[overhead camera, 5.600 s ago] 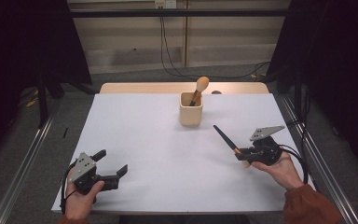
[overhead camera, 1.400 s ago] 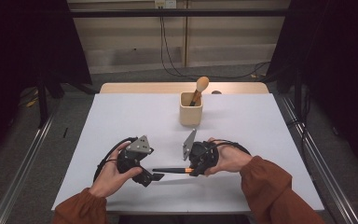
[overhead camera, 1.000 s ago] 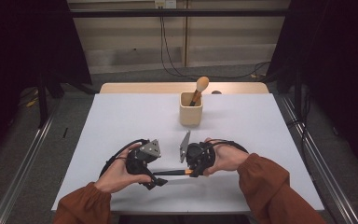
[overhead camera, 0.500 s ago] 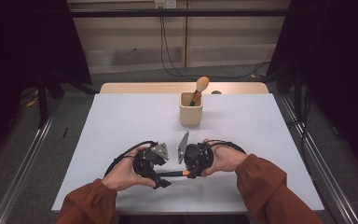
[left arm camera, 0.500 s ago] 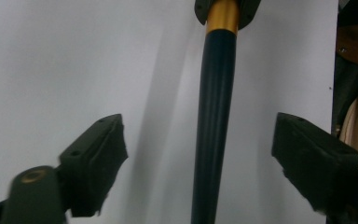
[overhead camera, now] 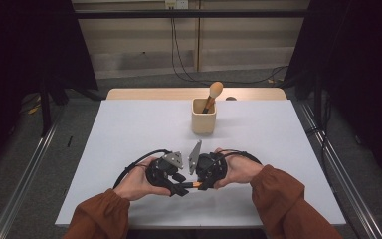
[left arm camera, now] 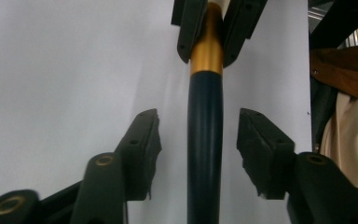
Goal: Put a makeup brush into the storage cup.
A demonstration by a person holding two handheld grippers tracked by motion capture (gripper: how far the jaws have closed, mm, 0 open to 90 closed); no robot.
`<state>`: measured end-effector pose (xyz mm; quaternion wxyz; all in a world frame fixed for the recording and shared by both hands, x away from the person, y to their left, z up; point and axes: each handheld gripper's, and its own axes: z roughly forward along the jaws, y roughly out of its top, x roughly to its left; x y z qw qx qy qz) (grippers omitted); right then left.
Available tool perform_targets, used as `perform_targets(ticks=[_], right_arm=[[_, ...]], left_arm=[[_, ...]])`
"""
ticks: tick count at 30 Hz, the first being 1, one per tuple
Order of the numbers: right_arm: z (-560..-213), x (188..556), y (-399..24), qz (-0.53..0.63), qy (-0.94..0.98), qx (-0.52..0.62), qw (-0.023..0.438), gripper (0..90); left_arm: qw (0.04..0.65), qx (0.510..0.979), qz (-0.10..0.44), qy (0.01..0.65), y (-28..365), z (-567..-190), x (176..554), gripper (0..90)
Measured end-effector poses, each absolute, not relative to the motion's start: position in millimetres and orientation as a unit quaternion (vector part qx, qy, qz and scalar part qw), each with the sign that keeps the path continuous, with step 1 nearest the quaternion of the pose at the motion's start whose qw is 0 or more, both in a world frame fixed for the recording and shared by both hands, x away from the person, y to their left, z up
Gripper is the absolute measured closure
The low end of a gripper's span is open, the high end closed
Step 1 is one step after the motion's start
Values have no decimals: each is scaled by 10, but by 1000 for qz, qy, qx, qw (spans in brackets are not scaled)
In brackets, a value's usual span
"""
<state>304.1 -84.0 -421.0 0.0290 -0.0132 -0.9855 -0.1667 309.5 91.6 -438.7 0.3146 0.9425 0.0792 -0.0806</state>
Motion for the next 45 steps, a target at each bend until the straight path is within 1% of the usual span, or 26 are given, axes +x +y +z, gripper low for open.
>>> perform_targets(ticks=[1,2,5,10,14,16,17,31,35,38,40,41,44,45], right_arm=[[-4212,3043,-837,-168,-985,-14,28,746],[-4214,3039,-833,-168,-985,-16,29,746],[-4225,3041,-818,-170,-985,-11,28,746],[-4241,3051,-813,-176,-984,-9,23,746],[-4250,3042,-795,-178,-984,-6,22,747],[-4255,3040,-787,-179,-984,-5,17,746],[-4253,3039,-789,-179,-984,-8,18,746],[-4255,3039,-820,-183,-983,-2,9,742],[-4252,3066,-838,-191,-982,-2,4,730],[-4253,3063,-841,-190,-982,-7,11,660],[-4258,3068,-845,-189,-982,-10,5,607],[-4255,3067,-857,-187,-982,-20,6,549],[-4244,3086,-905,-199,-979,-32,3,434],[-4240,3091,-924,-204,-978,-39,-1,410]], left_arm=[[311,943,-87,77,911,-4384,3108,527],[313,943,-82,80,902,-4395,3106,535],[314,943,-80,77,890,-4401,3111,609],[307,945,-81,73,886,-4413,3109,653],[312,944,-80,71,876,-4427,3112,660],[315,943,-79,66,880,-4429,3106,719],[315,943,-79,66,878,-4426,3105,733],[315,943,-81,67,866,-4438,3122,746],[319,943,-67,67,866,-4433,3108,746],[322,942,-62,75,875,-4432,3118,747],[318,943,-62,75,890,-4431,3136,748],[318,943,-62,81,898,-4427,3139,747],[324,940,-61,89,935,-4418,3161,747],[327,938,-61,94,946,-4413,3160,747]])
